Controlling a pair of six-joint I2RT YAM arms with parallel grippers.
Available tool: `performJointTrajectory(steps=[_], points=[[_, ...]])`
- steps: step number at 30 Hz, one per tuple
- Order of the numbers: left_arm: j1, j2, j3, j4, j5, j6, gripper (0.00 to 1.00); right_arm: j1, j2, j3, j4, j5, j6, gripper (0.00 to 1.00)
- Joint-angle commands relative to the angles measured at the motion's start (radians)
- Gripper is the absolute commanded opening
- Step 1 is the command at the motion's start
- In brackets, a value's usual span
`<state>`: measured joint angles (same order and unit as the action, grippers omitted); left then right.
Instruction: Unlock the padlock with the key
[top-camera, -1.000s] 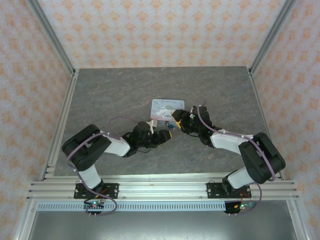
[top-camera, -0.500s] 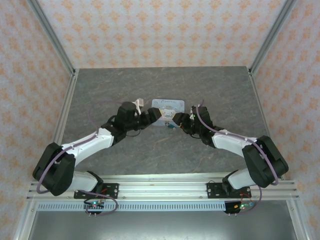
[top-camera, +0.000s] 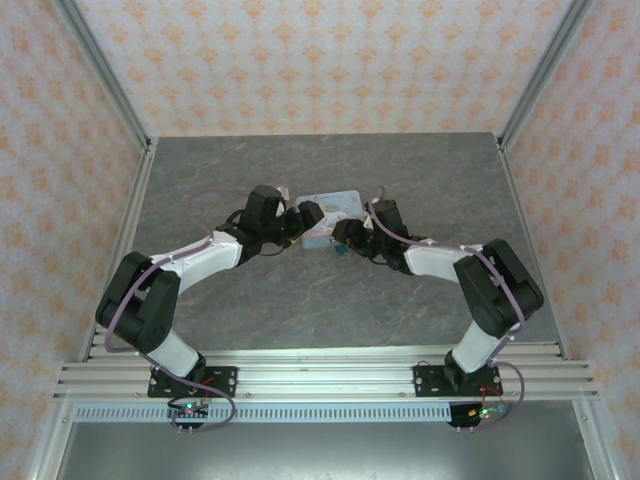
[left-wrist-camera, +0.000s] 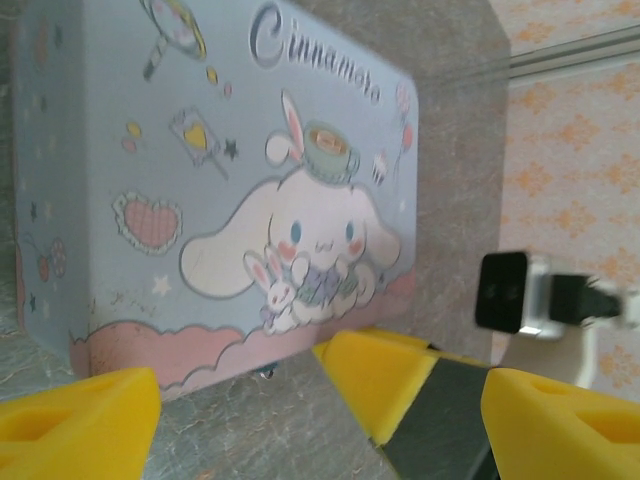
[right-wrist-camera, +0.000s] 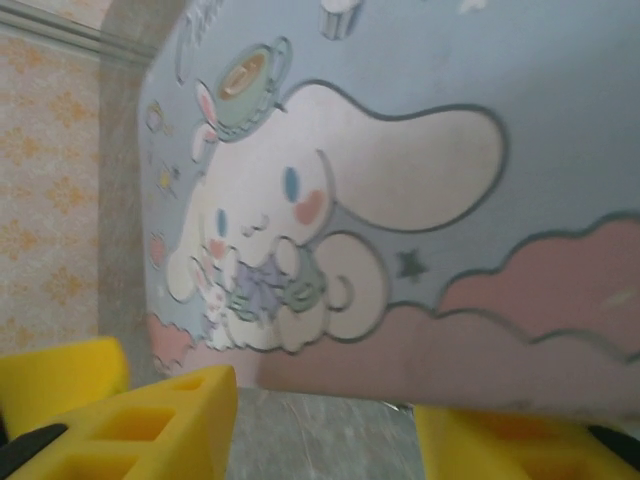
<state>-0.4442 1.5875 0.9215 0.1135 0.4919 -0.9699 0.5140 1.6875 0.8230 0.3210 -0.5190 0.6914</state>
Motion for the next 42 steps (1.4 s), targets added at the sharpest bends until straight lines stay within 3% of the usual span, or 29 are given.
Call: performJointTrajectory(steps=[1,12,34,42], points=[[0.002,0.004,0.038,0.014,0.016,-0.006,0.84,-0.004,0.014,0.055,-0.012,-0.012,-0.109,0.49],[0.002,0.038,0.049,0.021,0.043,0.006,0.84,-0.004,-0.002,-0.083,-0.05,0.068,-0.228,0.49],[0.01,0.072,0.066,0.044,0.055,-0.007,0.84,0.005,0.127,0.012,-0.079,0.056,-0.327,0.37],[0.013,0.066,0.071,0.044,0.065,-0.01,0.84,0.019,0.136,0.024,-0.058,0.042,-0.328,0.41]])
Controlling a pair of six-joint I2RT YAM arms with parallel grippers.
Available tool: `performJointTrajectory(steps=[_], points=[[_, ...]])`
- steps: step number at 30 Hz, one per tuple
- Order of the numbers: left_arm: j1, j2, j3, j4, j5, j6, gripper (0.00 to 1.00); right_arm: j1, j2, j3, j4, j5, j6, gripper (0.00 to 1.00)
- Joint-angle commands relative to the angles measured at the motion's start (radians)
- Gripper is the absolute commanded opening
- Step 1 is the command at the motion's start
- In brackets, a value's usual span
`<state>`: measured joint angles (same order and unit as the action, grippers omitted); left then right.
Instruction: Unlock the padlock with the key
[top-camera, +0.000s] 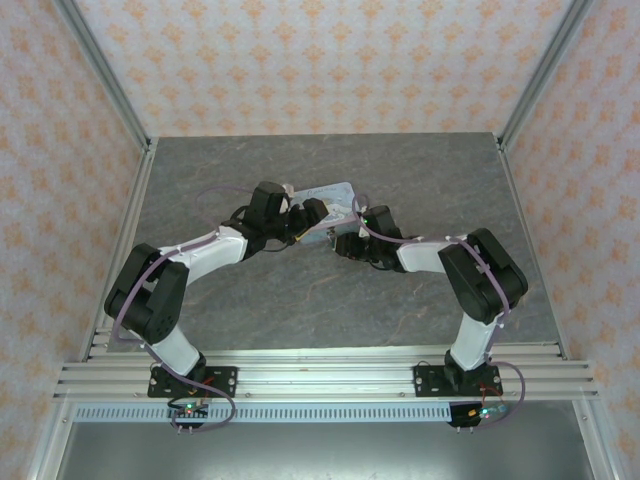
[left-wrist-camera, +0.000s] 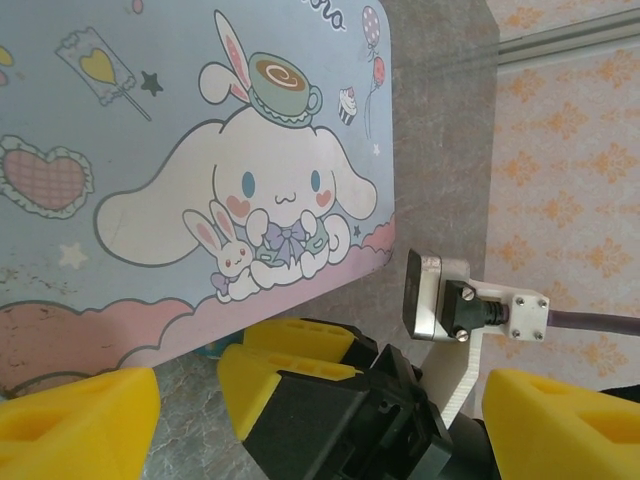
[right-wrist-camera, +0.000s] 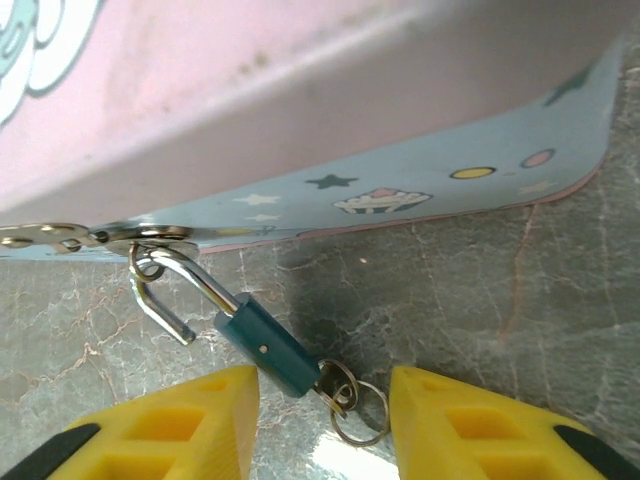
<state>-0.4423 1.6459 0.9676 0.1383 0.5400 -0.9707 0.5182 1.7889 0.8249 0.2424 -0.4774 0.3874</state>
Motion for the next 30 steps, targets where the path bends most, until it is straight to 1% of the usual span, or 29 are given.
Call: performJointTrajectory(steps=[1,4,11,18,27,30], points=[[0.012,0.006,0.025,0.021,0.018,-0.01,0.84,0.014,0.035,0.022,0.026,-0.004,-0.023,0.42],[0.011,0.004,0.025,0.021,0.023,-0.011,0.85,0.016,0.035,0.016,0.04,-0.013,-0.024,0.43],[0.014,0.006,0.032,0.022,0.028,-0.013,0.85,0.016,0.068,0.035,0.044,-0.011,-0.02,0.4],[0.019,0.012,0.037,0.021,0.031,-0.011,0.85,0.019,0.09,0.062,0.053,-0.024,-0.014,0.39],[0.024,0.018,0.04,0.027,0.042,-0.013,0.85,0.029,0.08,0.062,0.082,-0.041,-0.013,0.4],[0.025,0.019,0.039,0.027,0.046,-0.013,0.85,0.037,0.077,0.066,0.07,-0.019,-0.028,0.4]])
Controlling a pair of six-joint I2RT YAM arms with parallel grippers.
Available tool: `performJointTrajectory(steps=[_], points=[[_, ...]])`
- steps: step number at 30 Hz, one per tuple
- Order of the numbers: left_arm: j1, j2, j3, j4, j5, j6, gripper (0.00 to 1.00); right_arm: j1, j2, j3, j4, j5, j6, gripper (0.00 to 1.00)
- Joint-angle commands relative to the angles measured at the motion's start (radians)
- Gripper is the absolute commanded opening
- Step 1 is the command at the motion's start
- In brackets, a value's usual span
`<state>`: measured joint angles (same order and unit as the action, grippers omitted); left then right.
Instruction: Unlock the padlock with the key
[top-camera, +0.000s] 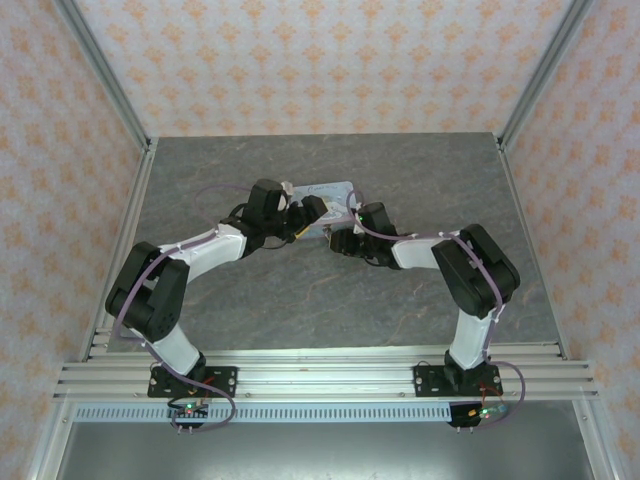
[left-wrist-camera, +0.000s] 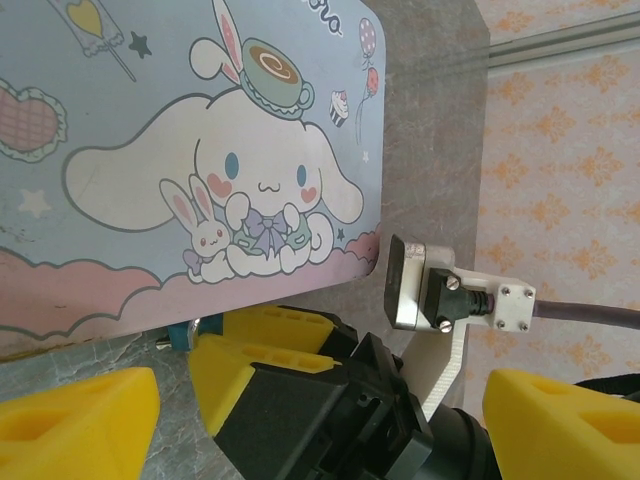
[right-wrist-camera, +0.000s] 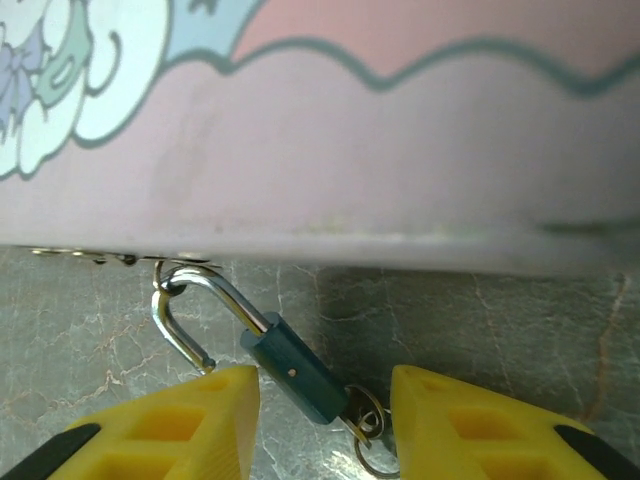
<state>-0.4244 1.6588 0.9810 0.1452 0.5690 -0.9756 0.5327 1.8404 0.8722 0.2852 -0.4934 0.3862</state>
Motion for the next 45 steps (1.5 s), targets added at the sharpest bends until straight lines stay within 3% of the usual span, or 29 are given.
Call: performJointTrajectory(steps=[1,7,14,17,21,32,39,45], points=[[0.01,0.008,0.027,0.022,0.02,-0.008,0.85,0.023,0.025,0.02,0.026,0.004,-0.03,0.4],[0.019,0.01,0.031,0.019,0.031,-0.005,0.85,0.024,0.048,0.039,0.018,0.014,-0.031,0.37],[0.045,0.024,0.038,0.005,0.037,0.017,0.85,0.024,0.055,0.039,0.015,0.028,-0.025,0.18],[0.058,0.026,0.065,-0.05,0.023,0.065,0.85,0.025,0.048,0.032,0.017,0.031,-0.017,0.08],[0.062,0.033,0.158,-0.251,-0.05,0.211,0.84,0.024,0.029,0.007,0.023,0.034,-0.002,0.0],[0.009,0.166,0.395,-0.66,-0.36,0.543,0.83,0.001,-0.01,-0.107,0.151,0.029,0.124,0.0],[-0.041,0.217,0.393,-0.697,-0.469,0.565,0.83,-0.001,-0.025,-0.154,0.215,0.033,0.195,0.0],[-0.067,0.245,0.364,-0.687,-0.475,0.54,0.82,-0.006,-0.037,-0.163,0.23,0.045,0.253,0.0]])
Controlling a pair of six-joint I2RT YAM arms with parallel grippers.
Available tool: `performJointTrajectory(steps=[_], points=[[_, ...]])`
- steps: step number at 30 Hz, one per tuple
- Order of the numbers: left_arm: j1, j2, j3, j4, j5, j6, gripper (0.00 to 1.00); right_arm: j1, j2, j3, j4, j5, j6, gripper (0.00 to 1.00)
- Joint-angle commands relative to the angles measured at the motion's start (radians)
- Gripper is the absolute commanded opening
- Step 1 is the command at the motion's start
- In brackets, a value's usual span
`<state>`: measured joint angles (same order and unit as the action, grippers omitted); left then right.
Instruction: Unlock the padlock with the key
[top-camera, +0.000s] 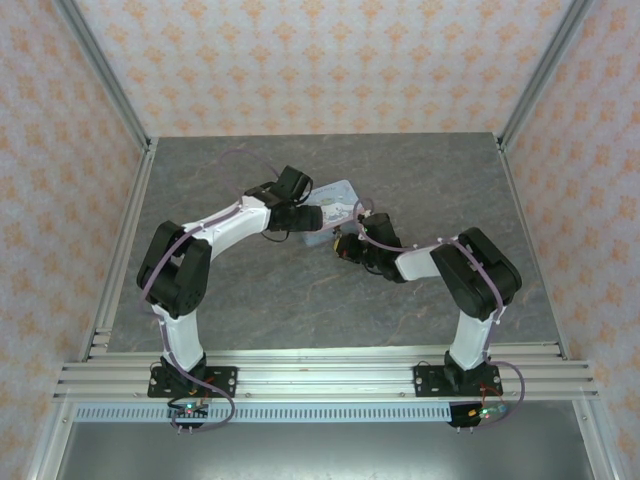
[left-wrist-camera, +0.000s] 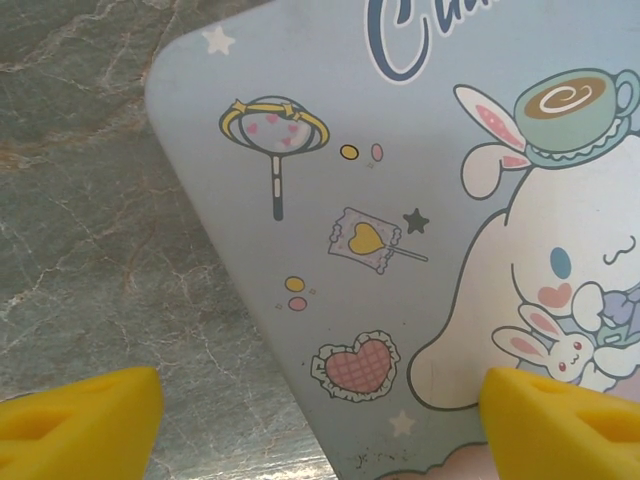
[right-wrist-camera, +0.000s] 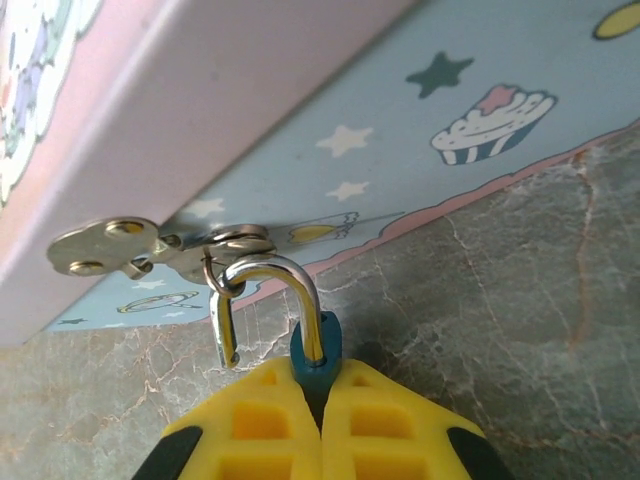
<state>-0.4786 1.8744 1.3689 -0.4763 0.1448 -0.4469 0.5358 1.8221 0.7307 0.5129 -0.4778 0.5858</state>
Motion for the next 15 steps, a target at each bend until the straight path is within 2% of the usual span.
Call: performJointTrajectory(steps=[1,3,9,15], points=[[-0.015,0.028,-0.032,-0.06,-0.047,0.005,0.82,-0.011,-0.016,-0.024,0.014,0.03,0.078,0.0],[-0.019,0.029,-0.047,-0.051,-0.041,-0.006,0.82,-0.011,-0.005,-0.025,0.041,0.046,0.137,0.0],[-0.02,0.029,-0.085,-0.02,0.0,-0.034,0.81,-0.008,0.075,-0.063,0.29,0.067,0.375,0.0],[-0.02,0.072,-0.095,-0.012,0.017,-0.039,0.8,-0.007,0.082,-0.062,0.338,0.114,0.432,0.0]])
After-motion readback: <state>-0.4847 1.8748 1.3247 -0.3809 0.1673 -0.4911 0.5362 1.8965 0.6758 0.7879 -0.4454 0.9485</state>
